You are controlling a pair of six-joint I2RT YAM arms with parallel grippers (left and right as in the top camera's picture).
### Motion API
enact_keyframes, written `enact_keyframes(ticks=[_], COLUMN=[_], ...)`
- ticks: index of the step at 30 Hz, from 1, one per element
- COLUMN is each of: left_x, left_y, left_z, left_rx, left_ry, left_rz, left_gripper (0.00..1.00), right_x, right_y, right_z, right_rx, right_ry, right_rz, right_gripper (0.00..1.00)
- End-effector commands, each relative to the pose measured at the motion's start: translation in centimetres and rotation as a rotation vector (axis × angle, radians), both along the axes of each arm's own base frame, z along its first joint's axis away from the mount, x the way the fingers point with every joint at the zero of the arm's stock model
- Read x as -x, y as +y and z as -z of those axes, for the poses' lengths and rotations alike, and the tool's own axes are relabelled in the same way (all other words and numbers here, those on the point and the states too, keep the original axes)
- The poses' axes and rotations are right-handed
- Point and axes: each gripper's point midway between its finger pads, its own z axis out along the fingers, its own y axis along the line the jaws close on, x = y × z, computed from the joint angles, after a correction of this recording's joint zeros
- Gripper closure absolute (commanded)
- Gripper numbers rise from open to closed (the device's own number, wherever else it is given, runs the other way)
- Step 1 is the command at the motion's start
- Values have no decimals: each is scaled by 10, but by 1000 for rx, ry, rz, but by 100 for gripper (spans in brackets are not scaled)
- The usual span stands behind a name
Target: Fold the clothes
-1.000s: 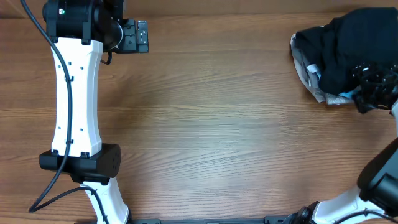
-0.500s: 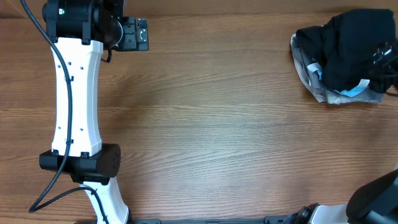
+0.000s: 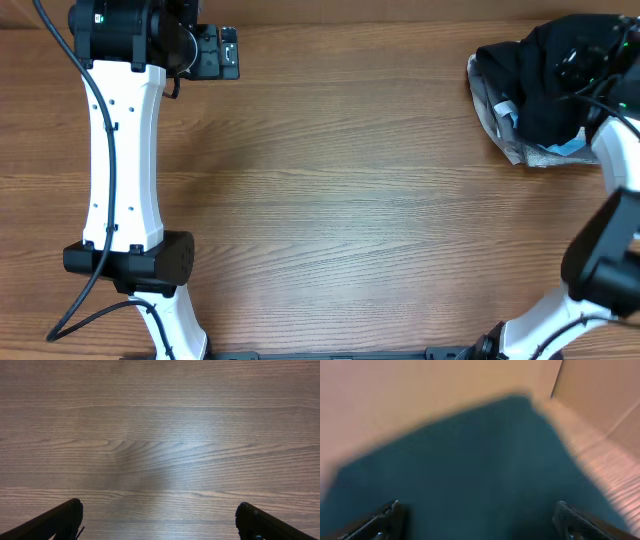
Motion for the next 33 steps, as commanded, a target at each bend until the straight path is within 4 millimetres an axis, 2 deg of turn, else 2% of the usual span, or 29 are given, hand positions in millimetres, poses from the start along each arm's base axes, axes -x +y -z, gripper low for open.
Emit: enact_keyframes(ticks=[1, 6, 7, 8, 10, 12, 15, 17, 18, 20, 21, 22, 23, 24, 25, 27, 29, 31, 33], left_x=[-3, -3, -3, -2, -1, -1, 0, -1, -1, -1, -1, -1, -1, -1, -1, -1, -1, -1, -1], left_y=[0, 0, 0, 0, 0, 0, 0, 0, 0, 0, 0, 0, 0, 0, 0, 0, 0, 0, 0], left_z=[4, 4, 4, 4, 5, 5, 5, 5, 5, 5, 5, 5, 5, 5, 5, 5, 5, 5, 5], left_rx=[-15, -15, -15, -16, -16, -16, -15, -16, -16, -16, -16, -16, -16, -16, -16, -16, -16, -16, -16], left_ry=[4, 5, 6, 9, 13, 16, 17, 17, 15, 16, 16, 16, 16, 16, 16, 16, 16, 16, 16], left_rz=[15, 15, 15, 15, 15, 15, 15, 15, 15, 15, 16, 15, 15, 15, 15, 15, 15, 15, 15], left_gripper=[0, 0, 0, 0, 0, 0, 0, 0, 0, 0, 0, 0, 0, 0, 0, 0, 0, 0, 0], right_x=[-13, -14, -12, -10, -9, -10, -18, -28, -31, -35, -34, -31, -27, -17, -9, 6, 26, 43, 63], right_y=[11, 44, 49, 54, 58, 58, 54, 50, 49, 47, 48, 48, 50, 55, 61, 73, 96, 117, 147], right_z=[59, 151, 163, 172, 175, 163, 126, 73, 55, -9, -34, -67, -95, -136, -160, -190, -218, -235, -254], right_rx=[-54, -218, -233, -240, -243, -244, -242, -220, -213, -187, -178, -165, -153, -139, -132, -137, -164, -194, -235], right_ry=[83, 214, 238, 259, 276, 283, 277, 232, 213, 146, 122, 89, 59, 18, -3, -29, -43, -48, -64], right_rz=[-21, -66, -71, -76, -82, -84, -82, -79, -80, -85, -87, -89, -91, -98, -105, -137, -199, -262, -359], right_gripper=[0, 0, 0, 0, 0, 0, 0, 0, 0, 0, 0, 0, 0, 0, 0, 0, 0, 0, 0])
